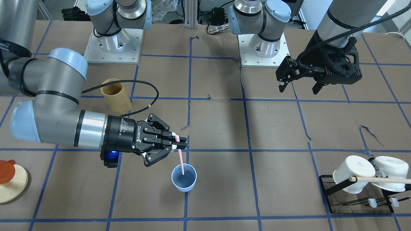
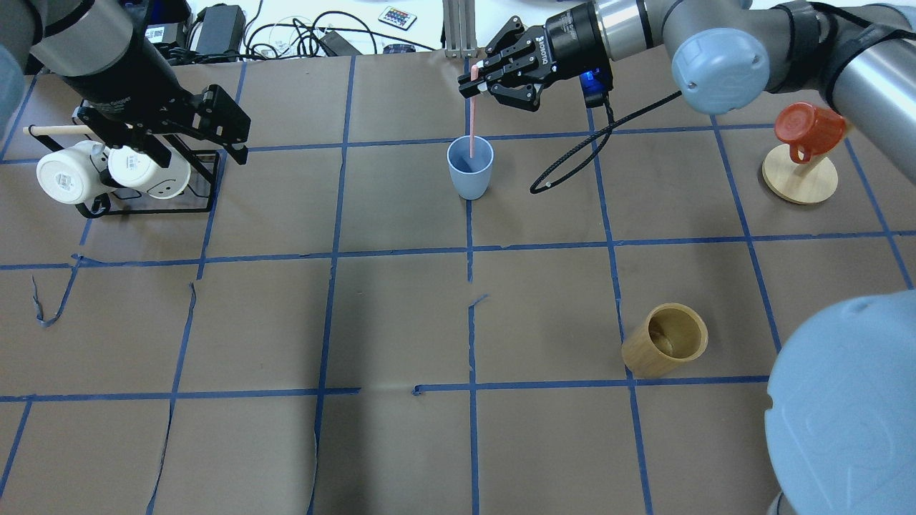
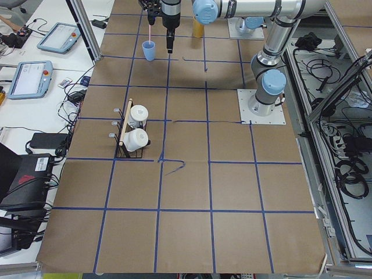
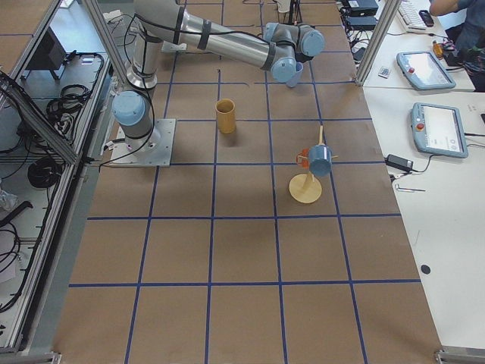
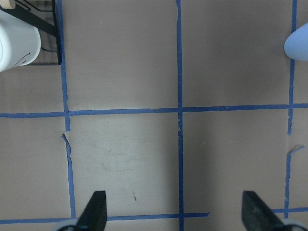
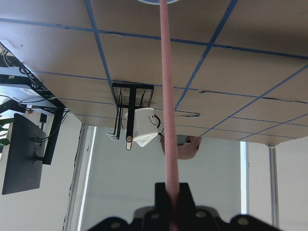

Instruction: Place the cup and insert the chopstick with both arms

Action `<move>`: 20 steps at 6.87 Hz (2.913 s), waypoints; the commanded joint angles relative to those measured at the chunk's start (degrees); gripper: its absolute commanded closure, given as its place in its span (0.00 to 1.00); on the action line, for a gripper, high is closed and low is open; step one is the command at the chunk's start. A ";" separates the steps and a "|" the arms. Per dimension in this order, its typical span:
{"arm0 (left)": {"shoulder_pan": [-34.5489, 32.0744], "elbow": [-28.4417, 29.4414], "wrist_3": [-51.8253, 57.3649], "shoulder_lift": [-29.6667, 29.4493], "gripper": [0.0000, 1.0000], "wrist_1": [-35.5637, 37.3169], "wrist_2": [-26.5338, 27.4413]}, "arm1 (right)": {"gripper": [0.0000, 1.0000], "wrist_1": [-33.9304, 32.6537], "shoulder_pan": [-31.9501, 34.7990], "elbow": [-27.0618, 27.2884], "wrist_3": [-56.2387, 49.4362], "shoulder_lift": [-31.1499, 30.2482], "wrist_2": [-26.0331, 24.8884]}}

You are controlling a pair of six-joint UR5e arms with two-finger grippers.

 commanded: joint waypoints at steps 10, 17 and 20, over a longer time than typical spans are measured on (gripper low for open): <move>0.00 0.66 0.15 0.10 0.00 0.10 0.05 | 0.14 -2.85 0.00 0.11 -8.85 -9.35 -27.16; 0.00 1.10 -0.65 0.63 0.00 0.01 0.84 | 0.00 19.12 -0.62 0.82 -71.39 -23.50 -67.35; 0.18 0.23 0.06 0.01 0.00 0.01 0.49 | 0.00 22.27 -0.62 4.31 -81.04 -31.40 -71.22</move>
